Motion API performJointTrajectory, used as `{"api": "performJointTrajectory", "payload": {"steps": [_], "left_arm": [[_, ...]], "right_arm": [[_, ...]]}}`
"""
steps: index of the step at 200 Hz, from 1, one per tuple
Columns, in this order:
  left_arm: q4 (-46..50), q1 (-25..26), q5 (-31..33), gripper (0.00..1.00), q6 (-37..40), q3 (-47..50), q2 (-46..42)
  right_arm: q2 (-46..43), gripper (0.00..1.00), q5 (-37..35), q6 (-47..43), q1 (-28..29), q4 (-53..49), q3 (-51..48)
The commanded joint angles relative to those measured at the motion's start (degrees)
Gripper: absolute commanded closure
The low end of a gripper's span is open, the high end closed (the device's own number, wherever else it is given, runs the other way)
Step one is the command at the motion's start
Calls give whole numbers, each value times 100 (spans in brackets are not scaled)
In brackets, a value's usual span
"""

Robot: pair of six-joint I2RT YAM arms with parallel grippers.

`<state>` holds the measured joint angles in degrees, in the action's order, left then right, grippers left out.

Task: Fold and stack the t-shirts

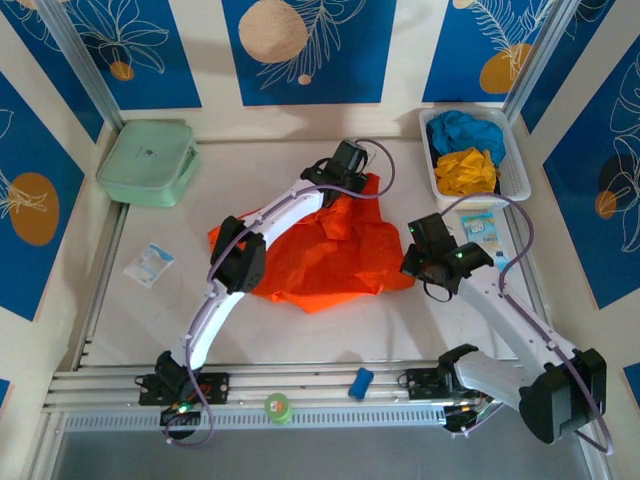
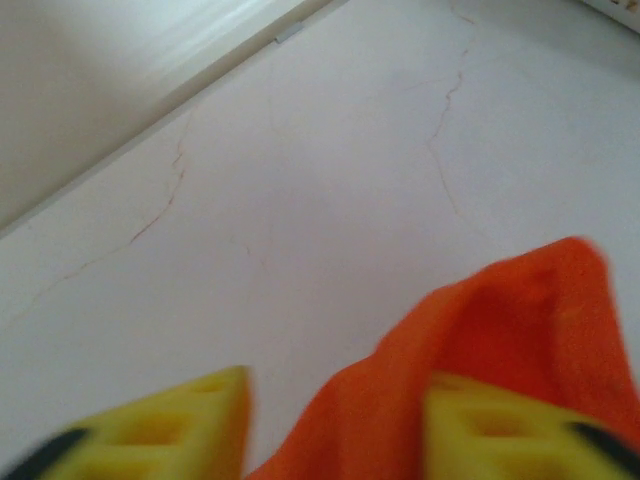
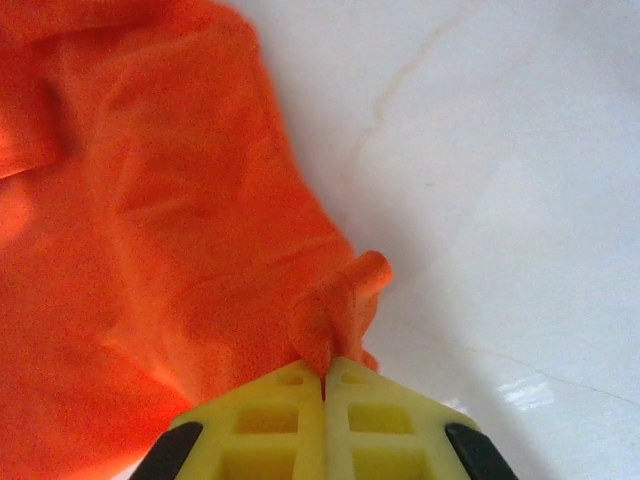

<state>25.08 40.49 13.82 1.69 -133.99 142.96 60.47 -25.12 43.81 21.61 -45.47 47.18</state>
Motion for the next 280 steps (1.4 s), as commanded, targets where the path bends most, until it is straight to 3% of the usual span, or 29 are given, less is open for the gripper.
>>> {"api": "performJointTrajectory", "payload": {"steps": [1, 12, 18, 44, 67, 75, 99, 122, 153, 187, 206, 232, 280], "left_arm": [[-231, -46, 325, 1, -330, -416, -356], [3, -42, 492, 1, -360, -343, -618], [119, -41, 615, 1, -383, -231, -820], [368, -41, 997, 1, -554, 1013, -2225], [983, -41, 1176, 1, -928, 2226, -3588], [1465, -43, 1296, 0, -1162, 2486, -3946], [2941, -41, 1400, 0, -2126, 3383, -4755], [3481, -50, 824, 3, -3123, 4777, -5351], [2598, -41, -321, 13, -4012, 6885, -6034], [1695, 22, -561, 29, -4219, 8278, -6745], [1549, 44, -577, 28, -4162, 8773, -7198], [1322, 75, -785, 15, -4134, 9251, -7530], [398, 151, -1067, 11, -4148, 9665, -7322]], "right_arm": [[253, 100, 316, 137, -482, 608, -201], [497, 99, 440, 23, -709, 668, -181], [638, 93, 501, -26, -794, 671, -133], [1036, 48, 645, -310, -899, 578, 168], [1060, 34, 838, -497, -827, 464, 321], [1037, 24, 901, -562, -763, 397, 361], [998, 23, 1014, -644, -344, -3, 539], [1026, 24, 1224, -433, 315, -296, 592], [1260, 23, 1414, 41, 1207, -204, 516], [1902, 22, 1353, 254, 1624, 118, 615], [2343, 22, 1422, 265, 1679, 363, 691], [2956, 24, 1470, 237, 1698, 653, 822], [3727, 30, 1364, 93, 1694, 852, 1264]]}}
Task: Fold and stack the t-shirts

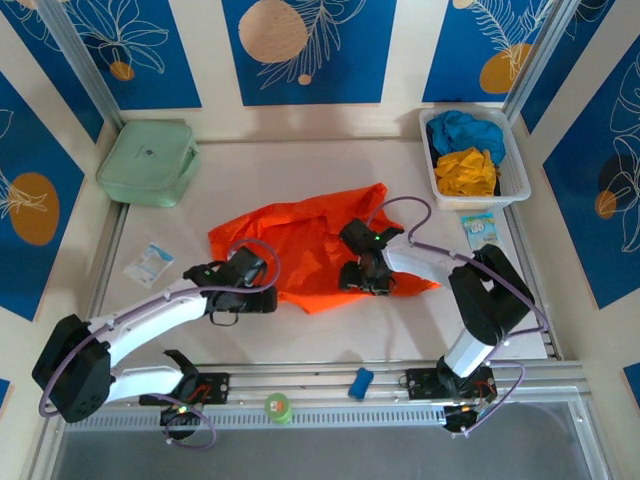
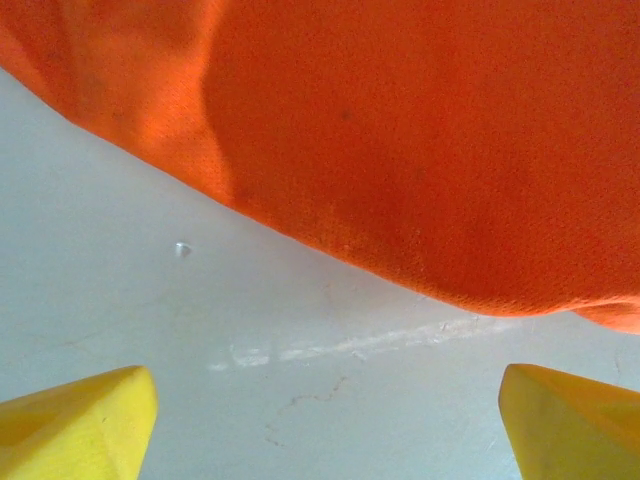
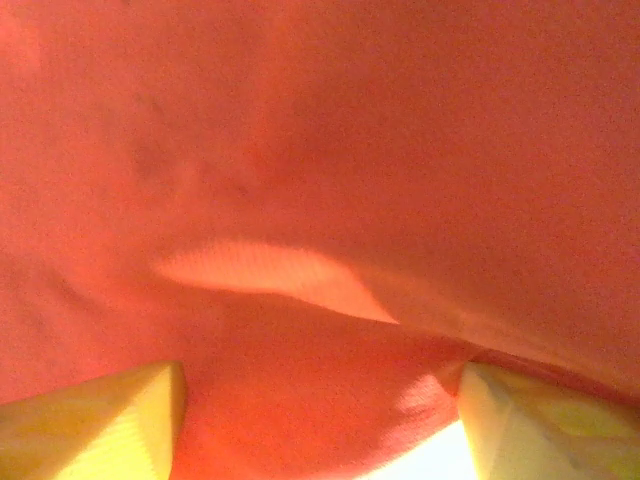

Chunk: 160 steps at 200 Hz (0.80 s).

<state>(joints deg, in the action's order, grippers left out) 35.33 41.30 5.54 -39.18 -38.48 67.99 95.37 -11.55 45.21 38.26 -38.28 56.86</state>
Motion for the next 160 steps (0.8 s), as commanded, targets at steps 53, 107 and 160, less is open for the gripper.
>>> {"api": "performJointTrajectory", "payload": {"steps": [53, 107, 160], "left_arm": [[-962, 77, 335, 12, 33, -100, 967], [-203, 71, 959, 88, 326, -577, 871], [2468, 63, 1500, 100, 882, -2284, 582]], "right_arm": [[847, 57, 8, -142, -38, 260, 571], [553, 100, -119, -235, -69, -56, 590], [-335, 100, 75, -760, -95, -862, 879]]}}
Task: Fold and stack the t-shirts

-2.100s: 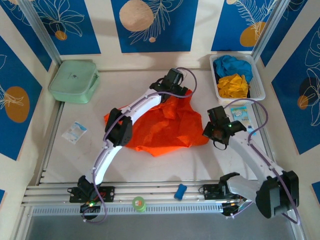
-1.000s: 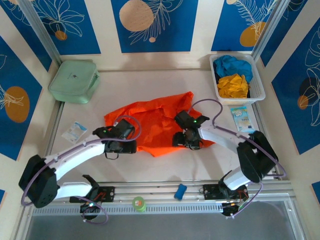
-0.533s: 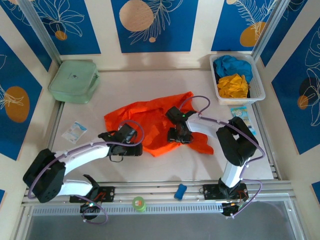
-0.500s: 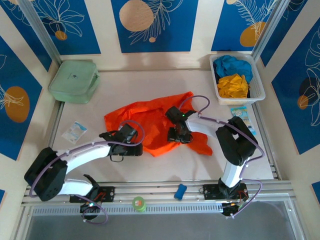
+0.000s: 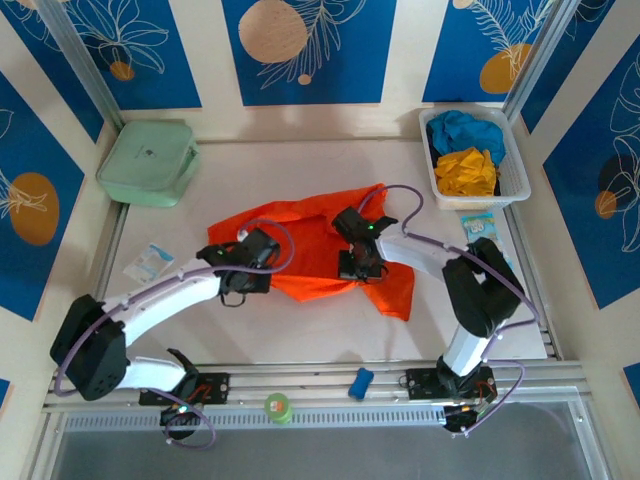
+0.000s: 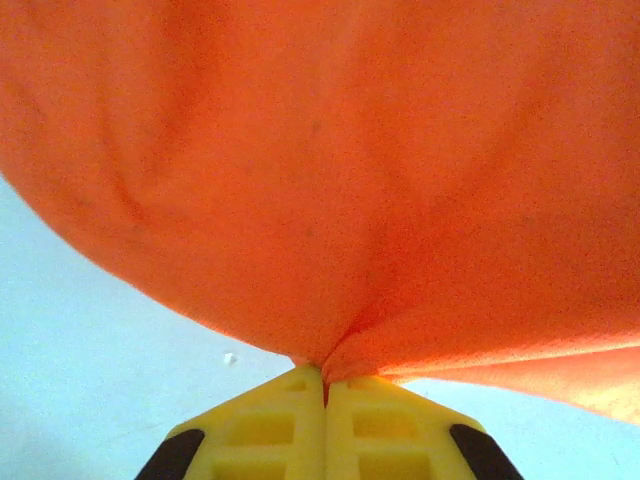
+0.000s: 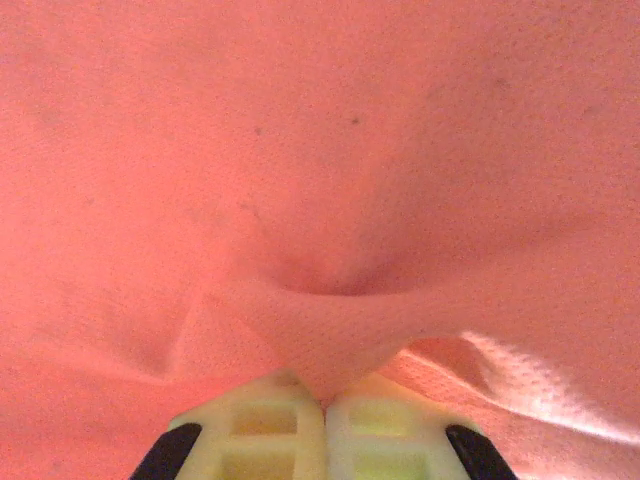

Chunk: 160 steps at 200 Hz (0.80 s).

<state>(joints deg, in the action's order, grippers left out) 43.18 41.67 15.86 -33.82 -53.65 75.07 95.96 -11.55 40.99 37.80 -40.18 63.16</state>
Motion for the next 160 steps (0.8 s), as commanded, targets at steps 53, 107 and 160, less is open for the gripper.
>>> {"api": "performJointTrajectory", "payload": {"steps": [53, 107, 160], "left_arm": [[3256, -25, 675, 100, 1065, -2359, 1395], [3062, -405, 1084, 100, 2011, -4437, 3614], [3088, -774, 1341, 100, 2554, -7203, 5454]], "right_arm": [[-278, 100, 262, -741, -433, -961, 819], [477, 100, -5, -1123, -1295, -957, 1500], [1497, 100, -46, -1304, -1836, -1042, 2559]]}}
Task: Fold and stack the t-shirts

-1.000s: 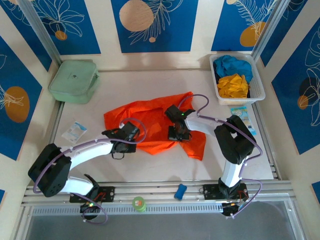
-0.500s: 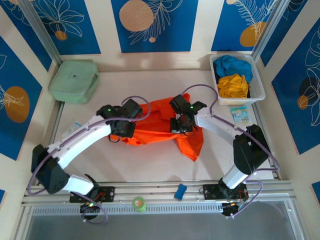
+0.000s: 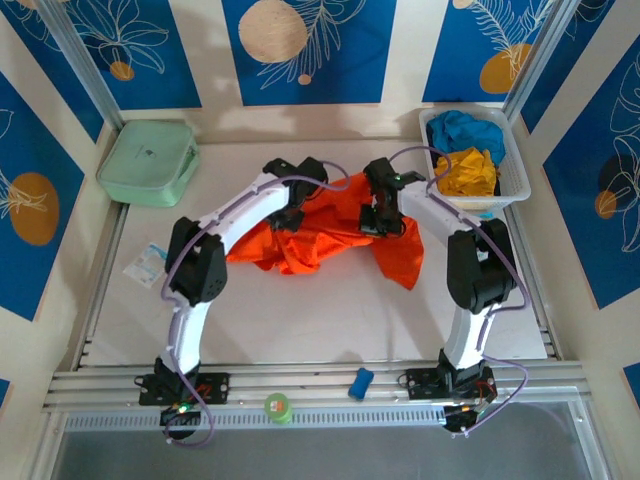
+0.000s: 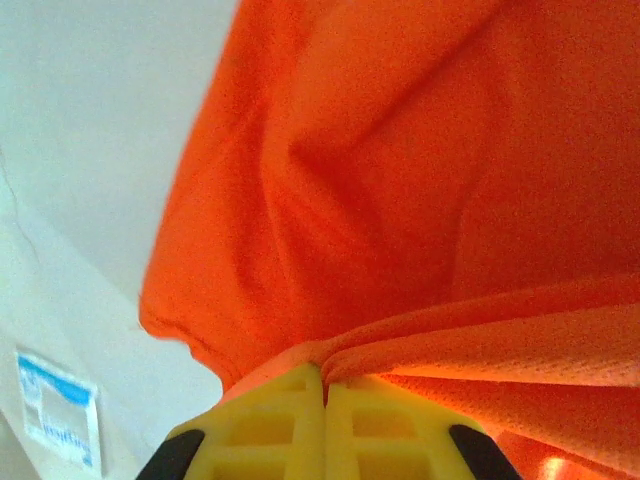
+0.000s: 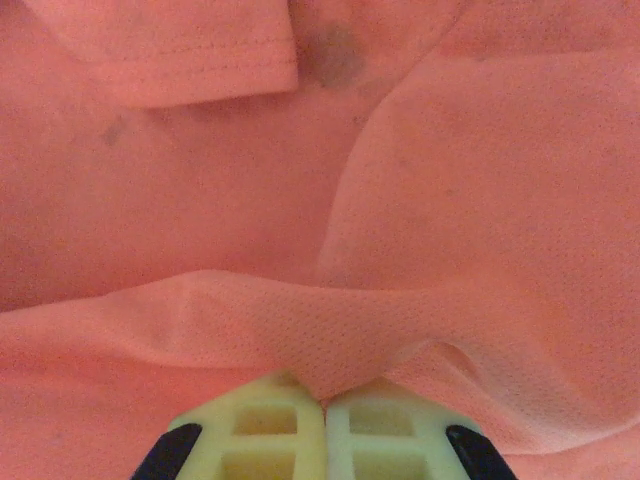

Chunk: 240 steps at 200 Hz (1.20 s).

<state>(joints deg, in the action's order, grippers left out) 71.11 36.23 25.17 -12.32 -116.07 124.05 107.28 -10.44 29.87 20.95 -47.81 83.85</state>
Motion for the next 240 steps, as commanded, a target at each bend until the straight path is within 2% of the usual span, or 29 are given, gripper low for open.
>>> {"api": "performJointTrajectory", "payload": {"steps": [1, 5, 25, 45, 69, 85, 91, 105, 118, 135, 151, 156, 172, 192, 214, 240], "left_arm": [[292, -235, 415, 100, 409, -996, 584], [275, -261, 440, 100, 427, -1142, 695], [8, -387, 512, 88, 473, -1416, 1073], [-321, -425, 509, 70, 401, -1173, 1086], [-848, -424, 392, 38, 170, -293, 494], [-1074, -419, 288, 27, -49, 330, -144], [-1107, -409, 248, 26, -135, 541, -414], [-1094, -346, 95, 23, -318, 946, -1037], [-973, -211, -176, 23, -494, 1218, -1546], [-818, 74, -663, 24, -708, 1543, -2062], [-812, 413, -1239, 27, -949, 1847, -2315], [-854, 516, -1434, 28, -1041, 1945, -2351], [-1135, 849, -1947, 31, -1349, 2241, -2353], [-1581, 1185, -2210, 30, -1784, 2462, -2154], [-1953, 1273, -2207, 29, -2325, 2630, -1832], [-2235, 1266, -1835, 31, -2764, 2677, -1470]], "right_arm": [[390, 100, -164, -192, -152, -280, 512], [473, 100, -175, -192, -176, -298, 601], [886, 100, -281, -166, -242, -359, 1042], [1285, 100, -309, -109, -289, -408, 1459], [1627, 100, -354, -13, -297, -500, 1860], [1699, 100, -297, 36, -291, -542, 2004], [1687, 95, -277, 50, -280, -548, 2021], [1599, 80, -250, 51, -243, -546, 2008], [1433, 61, -265, 37, -211, -545, 1924], [1126, 47, -282, 45, -179, -521, 1716], [746, 38, -292, 93, -178, -418, 1358], [624, 30, -283, 113, -179, -376, 1230], [219, 27, -281, 155, -179, -253, 826], [-270, 27, -266, 178, -207, -139, 284], [-833, 28, -248, 173, -287, -53, -279], [-1509, 28, -206, 143, -418, -5, -894]]}}
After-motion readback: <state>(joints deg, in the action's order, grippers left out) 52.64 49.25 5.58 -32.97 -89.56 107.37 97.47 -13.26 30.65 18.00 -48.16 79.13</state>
